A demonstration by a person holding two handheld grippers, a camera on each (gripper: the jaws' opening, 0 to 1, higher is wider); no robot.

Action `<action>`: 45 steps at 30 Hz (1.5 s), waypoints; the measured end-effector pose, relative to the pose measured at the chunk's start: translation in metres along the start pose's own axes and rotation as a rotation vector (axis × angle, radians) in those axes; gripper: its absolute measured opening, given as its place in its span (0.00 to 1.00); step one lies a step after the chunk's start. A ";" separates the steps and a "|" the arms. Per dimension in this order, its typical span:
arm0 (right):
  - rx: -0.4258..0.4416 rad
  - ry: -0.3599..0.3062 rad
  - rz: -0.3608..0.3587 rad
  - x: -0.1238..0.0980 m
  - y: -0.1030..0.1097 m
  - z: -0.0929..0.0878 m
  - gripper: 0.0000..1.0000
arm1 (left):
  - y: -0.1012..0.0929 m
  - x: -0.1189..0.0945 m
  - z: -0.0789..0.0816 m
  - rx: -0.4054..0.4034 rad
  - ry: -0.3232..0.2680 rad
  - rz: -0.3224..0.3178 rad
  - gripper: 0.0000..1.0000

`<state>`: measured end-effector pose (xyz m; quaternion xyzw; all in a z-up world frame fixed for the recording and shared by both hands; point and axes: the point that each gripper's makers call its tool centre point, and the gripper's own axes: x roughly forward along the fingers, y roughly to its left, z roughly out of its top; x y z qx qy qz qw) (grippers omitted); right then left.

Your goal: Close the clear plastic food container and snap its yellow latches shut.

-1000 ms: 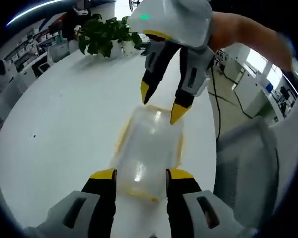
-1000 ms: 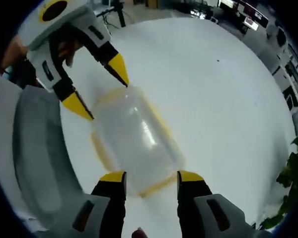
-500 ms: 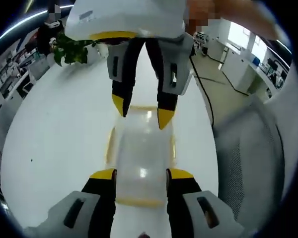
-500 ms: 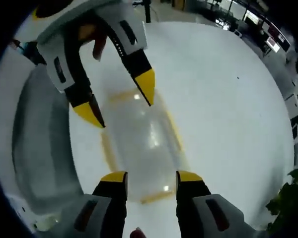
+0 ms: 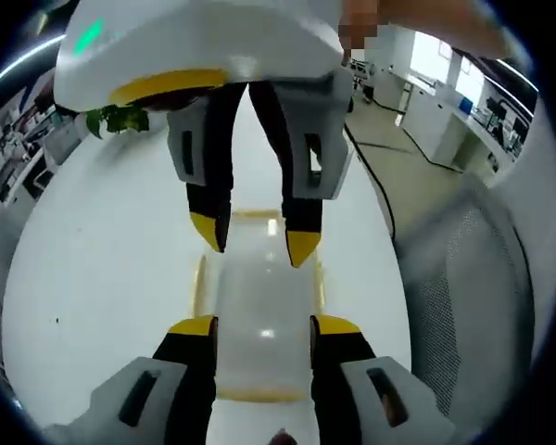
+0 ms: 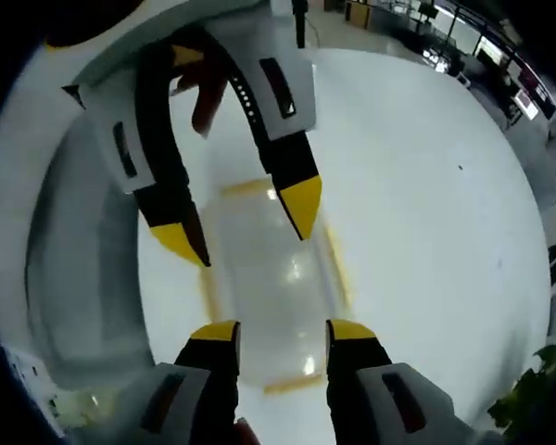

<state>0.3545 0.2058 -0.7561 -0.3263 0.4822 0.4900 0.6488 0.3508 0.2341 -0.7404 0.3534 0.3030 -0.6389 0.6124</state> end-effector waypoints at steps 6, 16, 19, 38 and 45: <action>-0.007 -0.001 0.000 0.000 0.001 0.000 0.35 | -0.002 0.001 -0.002 0.006 0.006 -0.005 0.39; 0.008 -0.042 0.003 -0.003 0.000 0.003 0.35 | -0.003 0.002 -0.003 0.005 0.007 -0.011 0.38; -0.008 -0.048 0.007 -0.003 0.001 0.003 0.35 | -0.003 0.001 -0.004 0.013 0.002 -0.014 0.37; -0.033 -0.110 0.029 -0.001 0.004 0.013 0.35 | -0.002 0.003 -0.001 0.002 -0.032 -0.033 0.37; -0.030 -0.122 0.026 0.002 0.001 0.015 0.35 | -0.004 0.006 0.002 0.002 -0.044 -0.033 0.36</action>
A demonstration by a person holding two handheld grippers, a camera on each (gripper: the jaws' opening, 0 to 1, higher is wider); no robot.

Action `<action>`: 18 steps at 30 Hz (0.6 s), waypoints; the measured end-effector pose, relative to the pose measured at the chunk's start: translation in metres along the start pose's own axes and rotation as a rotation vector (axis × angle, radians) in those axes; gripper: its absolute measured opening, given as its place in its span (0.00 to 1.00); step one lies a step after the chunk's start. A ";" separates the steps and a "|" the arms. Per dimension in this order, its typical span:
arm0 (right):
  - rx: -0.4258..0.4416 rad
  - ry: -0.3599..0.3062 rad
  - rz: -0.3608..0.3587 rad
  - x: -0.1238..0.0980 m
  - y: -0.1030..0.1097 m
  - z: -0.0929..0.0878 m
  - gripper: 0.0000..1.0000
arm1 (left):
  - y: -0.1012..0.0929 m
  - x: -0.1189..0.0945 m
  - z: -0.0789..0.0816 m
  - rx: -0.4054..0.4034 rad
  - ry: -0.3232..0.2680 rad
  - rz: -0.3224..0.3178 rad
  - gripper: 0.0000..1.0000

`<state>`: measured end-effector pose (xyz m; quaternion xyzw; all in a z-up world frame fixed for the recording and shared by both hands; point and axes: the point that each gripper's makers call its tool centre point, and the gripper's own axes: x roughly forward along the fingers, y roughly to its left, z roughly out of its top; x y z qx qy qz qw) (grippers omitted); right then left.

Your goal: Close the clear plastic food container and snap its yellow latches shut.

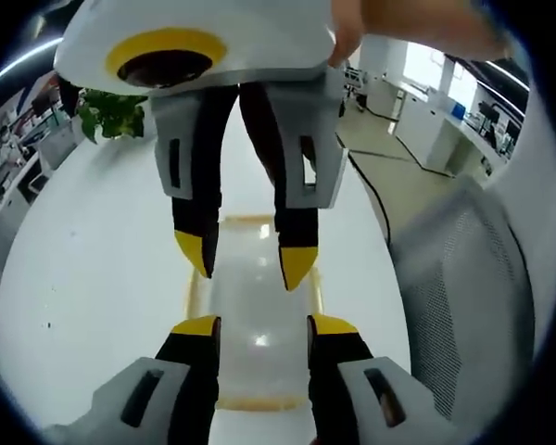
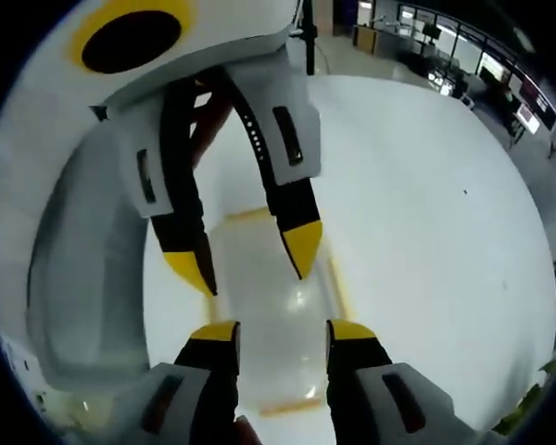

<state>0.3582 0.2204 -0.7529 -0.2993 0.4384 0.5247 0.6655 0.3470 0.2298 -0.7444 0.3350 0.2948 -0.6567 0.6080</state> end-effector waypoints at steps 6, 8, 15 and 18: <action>-0.020 0.000 -0.016 0.000 -0.007 0.003 0.36 | 0.000 0.000 0.000 -0.013 -0.005 0.002 0.37; -0.021 -0.002 -0.017 0.001 -0.008 0.005 0.37 | 0.001 0.000 -0.001 -0.017 -0.007 0.003 0.37; -0.033 0.010 -0.011 0.004 -0.010 0.006 0.38 | 0.002 0.002 -0.001 -0.026 -0.005 0.000 0.38; -0.043 0.019 -0.005 0.006 -0.009 0.004 0.37 | 0.003 0.004 -0.002 -0.030 -0.001 -0.004 0.38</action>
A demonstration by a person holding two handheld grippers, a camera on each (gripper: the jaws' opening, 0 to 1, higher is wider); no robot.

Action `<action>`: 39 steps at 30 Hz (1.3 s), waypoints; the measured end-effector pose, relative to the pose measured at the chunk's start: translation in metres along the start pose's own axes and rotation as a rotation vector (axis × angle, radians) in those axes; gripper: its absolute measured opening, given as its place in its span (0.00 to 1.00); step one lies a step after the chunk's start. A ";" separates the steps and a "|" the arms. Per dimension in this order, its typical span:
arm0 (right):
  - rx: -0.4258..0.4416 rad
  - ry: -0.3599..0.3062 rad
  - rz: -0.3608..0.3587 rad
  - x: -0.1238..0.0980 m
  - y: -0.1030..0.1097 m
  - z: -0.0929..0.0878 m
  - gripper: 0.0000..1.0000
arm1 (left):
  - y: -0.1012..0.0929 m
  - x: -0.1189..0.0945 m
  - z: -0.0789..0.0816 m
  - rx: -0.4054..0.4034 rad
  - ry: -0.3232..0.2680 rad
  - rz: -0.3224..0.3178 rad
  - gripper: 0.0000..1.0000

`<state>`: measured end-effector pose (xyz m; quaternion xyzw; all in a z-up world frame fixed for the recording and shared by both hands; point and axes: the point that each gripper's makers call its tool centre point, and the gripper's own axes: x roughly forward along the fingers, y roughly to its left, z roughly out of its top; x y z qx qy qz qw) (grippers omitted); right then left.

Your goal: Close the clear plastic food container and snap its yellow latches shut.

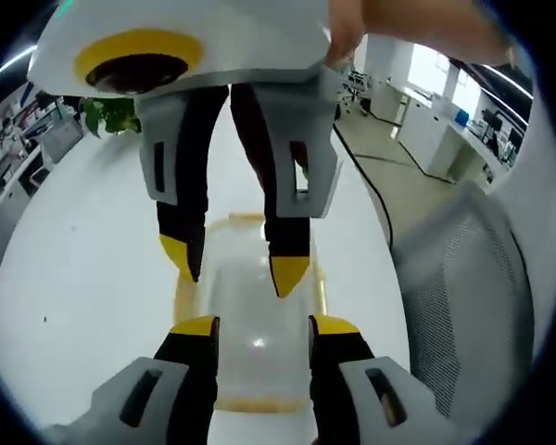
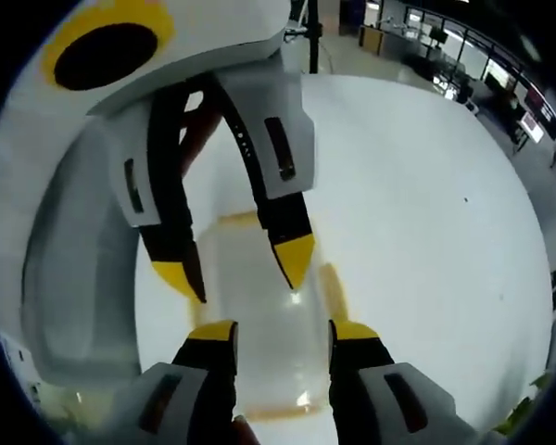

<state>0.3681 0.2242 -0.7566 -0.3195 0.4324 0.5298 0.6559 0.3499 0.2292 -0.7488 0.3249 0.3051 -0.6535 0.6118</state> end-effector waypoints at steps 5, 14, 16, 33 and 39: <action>-0.002 0.008 -0.003 0.001 -0.002 -0.002 0.37 | 0.000 0.002 -0.002 0.005 0.007 -0.001 0.38; -0.010 0.020 -0.016 0.002 -0.005 -0.004 0.38 | -0.002 0.006 -0.003 0.005 0.008 -0.008 0.39; -0.012 0.026 -0.013 0.003 -0.005 -0.005 0.38 | -0.001 0.006 -0.004 0.009 0.016 -0.007 0.39; -0.023 0.032 -0.013 0.004 -0.014 -0.002 0.40 | -0.004 0.007 -0.005 0.007 0.015 -0.011 0.44; -0.028 0.047 -0.002 0.007 -0.015 -0.005 0.42 | -0.006 0.007 -0.006 0.009 0.014 -0.009 0.45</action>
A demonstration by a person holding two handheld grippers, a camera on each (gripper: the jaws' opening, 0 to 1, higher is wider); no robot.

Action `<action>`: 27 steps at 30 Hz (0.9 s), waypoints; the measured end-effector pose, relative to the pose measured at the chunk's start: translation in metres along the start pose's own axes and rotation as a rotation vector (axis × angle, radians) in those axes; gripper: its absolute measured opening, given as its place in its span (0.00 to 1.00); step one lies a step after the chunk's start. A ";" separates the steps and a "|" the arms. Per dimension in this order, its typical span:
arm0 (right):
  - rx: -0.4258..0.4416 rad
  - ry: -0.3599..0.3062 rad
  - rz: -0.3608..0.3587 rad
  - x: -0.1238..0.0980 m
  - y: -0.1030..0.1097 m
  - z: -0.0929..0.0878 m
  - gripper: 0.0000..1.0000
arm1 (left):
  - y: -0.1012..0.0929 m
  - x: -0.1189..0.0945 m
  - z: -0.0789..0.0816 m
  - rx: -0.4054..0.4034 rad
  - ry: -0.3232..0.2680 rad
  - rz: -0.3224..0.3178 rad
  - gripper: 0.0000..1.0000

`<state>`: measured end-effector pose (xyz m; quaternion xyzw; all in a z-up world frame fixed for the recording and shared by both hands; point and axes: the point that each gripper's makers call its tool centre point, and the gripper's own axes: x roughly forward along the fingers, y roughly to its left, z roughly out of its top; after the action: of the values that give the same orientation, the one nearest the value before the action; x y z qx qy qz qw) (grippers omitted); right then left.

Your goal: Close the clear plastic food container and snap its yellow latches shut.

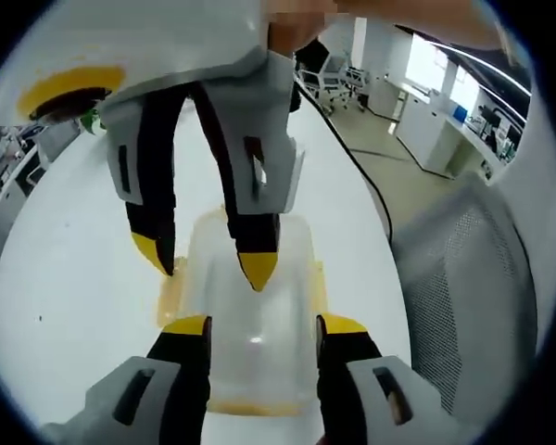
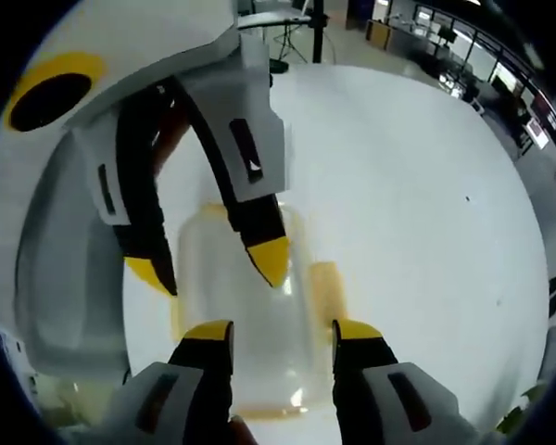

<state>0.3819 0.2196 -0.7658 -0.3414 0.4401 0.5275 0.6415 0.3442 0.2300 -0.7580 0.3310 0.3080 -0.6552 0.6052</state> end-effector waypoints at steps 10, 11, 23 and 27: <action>0.015 0.002 0.023 0.002 -0.005 0.000 0.46 | -0.004 0.001 -0.001 0.022 0.013 0.015 0.47; 0.015 0.002 0.025 0.002 -0.006 0.000 0.46 | -0.003 0.001 -0.001 0.018 0.010 0.018 0.47; 0.037 0.000 0.078 0.005 -0.006 -0.002 0.47 | -0.006 0.002 -0.002 0.011 0.003 0.030 0.52; 0.042 0.003 0.096 0.006 -0.006 -0.002 0.47 | -0.008 0.003 -0.002 0.014 0.007 0.035 0.54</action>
<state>0.3873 0.2191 -0.7722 -0.3071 0.4680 0.5477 0.6218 0.3360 0.2308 -0.7613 0.3430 0.2997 -0.6454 0.6132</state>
